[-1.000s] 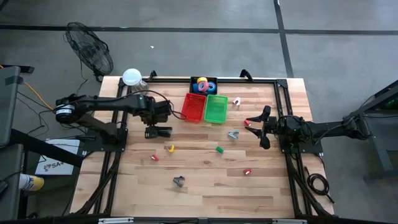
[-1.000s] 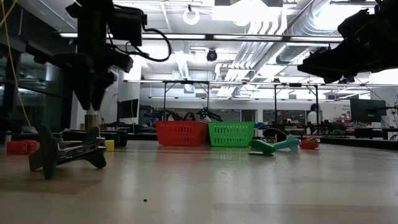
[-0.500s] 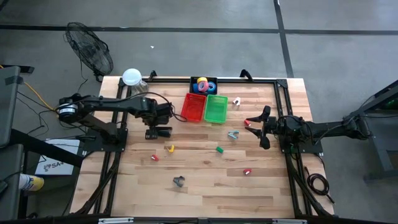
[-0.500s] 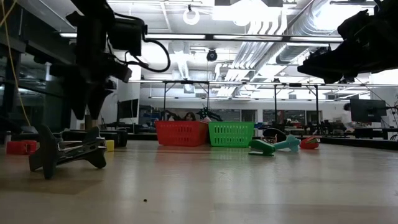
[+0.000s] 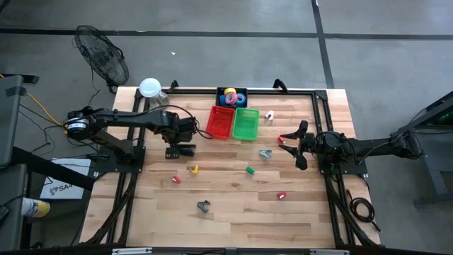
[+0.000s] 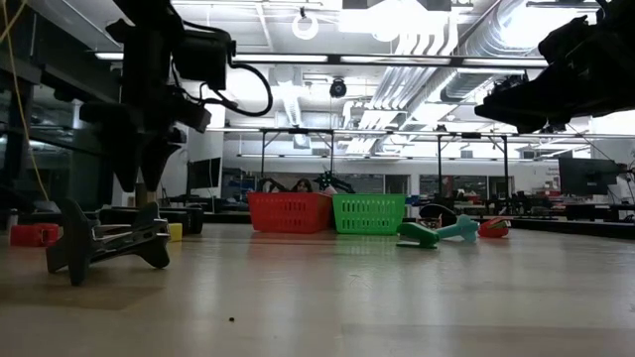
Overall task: Pick and place Stapler, Stapler remover, tape
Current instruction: Put the large black stapler into the red bin
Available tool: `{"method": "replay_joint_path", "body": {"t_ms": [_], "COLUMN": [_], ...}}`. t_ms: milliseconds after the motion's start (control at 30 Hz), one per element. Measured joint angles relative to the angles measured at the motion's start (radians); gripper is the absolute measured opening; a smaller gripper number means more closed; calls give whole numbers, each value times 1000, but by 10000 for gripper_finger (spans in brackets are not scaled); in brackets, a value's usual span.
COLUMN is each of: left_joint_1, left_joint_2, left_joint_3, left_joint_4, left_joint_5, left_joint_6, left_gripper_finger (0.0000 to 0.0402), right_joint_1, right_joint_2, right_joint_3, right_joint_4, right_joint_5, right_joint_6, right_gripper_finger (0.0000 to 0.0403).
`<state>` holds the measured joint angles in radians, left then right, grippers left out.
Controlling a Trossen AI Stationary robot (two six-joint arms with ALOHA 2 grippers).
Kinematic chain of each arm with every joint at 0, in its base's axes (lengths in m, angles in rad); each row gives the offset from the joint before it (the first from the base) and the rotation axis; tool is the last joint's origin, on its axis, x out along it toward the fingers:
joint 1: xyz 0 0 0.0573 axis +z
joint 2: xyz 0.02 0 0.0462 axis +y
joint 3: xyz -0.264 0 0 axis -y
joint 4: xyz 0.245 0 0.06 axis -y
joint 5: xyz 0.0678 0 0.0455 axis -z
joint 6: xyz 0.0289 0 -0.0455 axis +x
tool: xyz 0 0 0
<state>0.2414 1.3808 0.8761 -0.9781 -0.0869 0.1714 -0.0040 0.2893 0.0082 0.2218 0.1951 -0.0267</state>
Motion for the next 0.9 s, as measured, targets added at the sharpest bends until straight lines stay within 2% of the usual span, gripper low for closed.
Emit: {"method": "replay_joint_path", "body": {"t_ms": [200,333,500,767,900], "left_joint_1": [0,0,0,-8,-8], "left_joint_2": [0,0,16,106,138], "left_joint_3": [0,0,-2,-1,4], "left_joint_4": [80,71,97,110,101], "left_joint_5": [23,24,38,28,38], "left_joint_6": [-120,-132,-225,-217,-140], "left_gripper_finger": [296,296,296,296,296], "right_joint_1": [0,0,0,0,0], "right_joint_2": [0,0,0,-1,-2], "right_joint_3": [0,0,0,0,0], "right_joint_4": [0,0,0,0,0], "right_joint_5": [0,0,0,0,0], "right_joint_6": [0,0,0,0,0], "right_gripper_finger": [185,185,185,185,185]}}
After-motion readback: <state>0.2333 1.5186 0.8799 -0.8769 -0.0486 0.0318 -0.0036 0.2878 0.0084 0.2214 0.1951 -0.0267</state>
